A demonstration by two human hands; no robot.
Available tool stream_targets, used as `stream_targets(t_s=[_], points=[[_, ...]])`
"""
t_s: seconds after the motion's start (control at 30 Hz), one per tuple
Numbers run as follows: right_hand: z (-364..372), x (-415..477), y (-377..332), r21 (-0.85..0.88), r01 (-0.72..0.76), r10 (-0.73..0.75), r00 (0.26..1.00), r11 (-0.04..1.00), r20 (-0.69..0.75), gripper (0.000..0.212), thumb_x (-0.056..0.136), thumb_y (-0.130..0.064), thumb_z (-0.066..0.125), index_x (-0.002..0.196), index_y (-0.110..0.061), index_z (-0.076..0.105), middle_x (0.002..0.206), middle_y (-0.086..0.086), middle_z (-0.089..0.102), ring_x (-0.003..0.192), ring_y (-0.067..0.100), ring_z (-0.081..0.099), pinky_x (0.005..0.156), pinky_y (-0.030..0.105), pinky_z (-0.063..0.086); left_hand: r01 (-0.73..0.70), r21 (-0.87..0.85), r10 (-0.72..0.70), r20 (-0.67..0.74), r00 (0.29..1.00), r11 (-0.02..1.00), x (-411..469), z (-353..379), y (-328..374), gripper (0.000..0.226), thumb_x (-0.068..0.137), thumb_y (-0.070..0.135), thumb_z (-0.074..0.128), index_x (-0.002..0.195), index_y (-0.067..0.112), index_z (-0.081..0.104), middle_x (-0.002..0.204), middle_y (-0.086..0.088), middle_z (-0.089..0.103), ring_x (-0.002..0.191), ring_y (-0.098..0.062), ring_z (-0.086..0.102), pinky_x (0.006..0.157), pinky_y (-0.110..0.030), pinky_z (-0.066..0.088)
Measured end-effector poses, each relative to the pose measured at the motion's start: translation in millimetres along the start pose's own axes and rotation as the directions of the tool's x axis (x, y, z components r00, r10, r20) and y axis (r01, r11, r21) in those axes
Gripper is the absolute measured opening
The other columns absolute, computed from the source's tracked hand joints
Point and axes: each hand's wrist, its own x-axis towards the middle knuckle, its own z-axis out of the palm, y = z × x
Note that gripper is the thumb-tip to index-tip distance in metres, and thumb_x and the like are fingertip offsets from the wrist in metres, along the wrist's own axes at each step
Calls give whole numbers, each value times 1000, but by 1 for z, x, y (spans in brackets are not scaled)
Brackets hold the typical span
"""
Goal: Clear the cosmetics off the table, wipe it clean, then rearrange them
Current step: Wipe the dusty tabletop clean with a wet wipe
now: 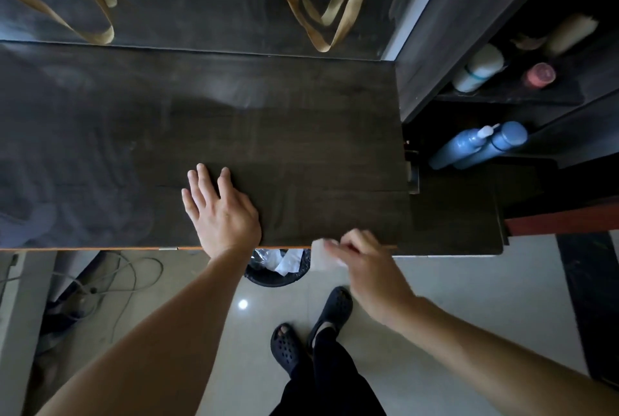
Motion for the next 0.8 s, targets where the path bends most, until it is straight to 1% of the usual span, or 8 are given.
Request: stream_targets(t_s=[0.07, 0.1, 0.2, 0.3, 0.43, 0.57, 0.7, 0.8], points=[[-6, -8, -7, 71, 46, -55, 989, 996, 139, 42, 79, 3, 47, 106, -23, 67, 87, -4, 46, 83, 14, 43, 68, 27, 43, -1, 1, 1, 2, 1000, 1000, 0, 0, 0, 44, 88, 20, 35, 125, 7, 55, 145, -22, 39, 139, -37, 28, 116, -50, 17], [-15, 3, -5, 124, 48, -65, 988, 991, 140, 41, 81, 1, 43, 104, -21, 70, 86, -2, 48, 82, 15, 45, 69, 27, 42, -3, 5, 3, 2, 1000, 1000, -1, 0, 0, 44, 88, 20, 35, 125, 7, 55, 144, -22, 40, 139, -37, 29, 115, -50, 18], [-53, 81, 16, 147, -15, 30, 995, 989, -95, 40, 80, 6, 46, 101, -14, 73, 86, 7, 53, 78, 22, 53, 69, 30, 42, -2, 23, 3, -24, 1000, 1000, 1, 2, 0, 43, 88, 19, 35, 124, 7, 56, 143, -23, 41, 138, -38, 31, 115, -50, 19], [-85, 183, 54, -24, -200, 186, 944, 980, -272, 44, 78, 9, 48, 107, -14, 71, 100, 16, 55, 92, 33, 55, 80, 33, 44, -1, 28, 2, -29, 1000, 1000, 0, 2, 0, 43, 87, 19, 36, 123, 7, 56, 144, -22, 41, 138, -37, 31, 115, -49, 19], [-107, 269, 88, -395, -265, 211, 962, 880, -174, 35, 87, -3, 52, 120, -9, 59, 120, 22, 49, 112, 41, 46, 92, 45, 44, 8, 47, -7, -21, 1000, 999, 0, 2, 1, 45, 87, 21, 35, 125, 9, 56, 145, -21, 40, 139, -35, 30, 116, -47, 17], [-100, 282, 97, -600, -205, 102, 974, 773, -203, 44, 90, 1, 44, 133, 4, 39, 119, 35, 48, 108, 48, 48, 77, 52, 46, 12, 63, -12, -2, 1000, 998, 1, 2, 2, 47, 88, 23, 32, 126, 9, 55, 146, -20, 38, 140, -34, 28, 117, -47, 15], [-98, 252, 100, -651, -185, 100, 981, 737, -165, 23, 89, 4, 40, 109, 8, 49, 112, 35, 50, 102, 48, 50, 74, 50, 46, 22, 63, -23, 11, 1000, 998, 1, 0, 4, 46, 88, 23, 32, 126, 9, 54, 147, -20, 37, 140, -35, 28, 117, -48, 16], [-92, 210, 89, -709, -134, 102, 991, 692, -88, 17, 82, 3, 42, 93, 0, 55, 91, 26, 56, 82, 42, 57, 56, 39, 47, 24, 63, -24, 10, 1000, 998, 1, 0, 4, 42, 88, 19, 38, 126, 9, 54, 147, -20, 37, 140, -35, 28, 117, -48, 17]])
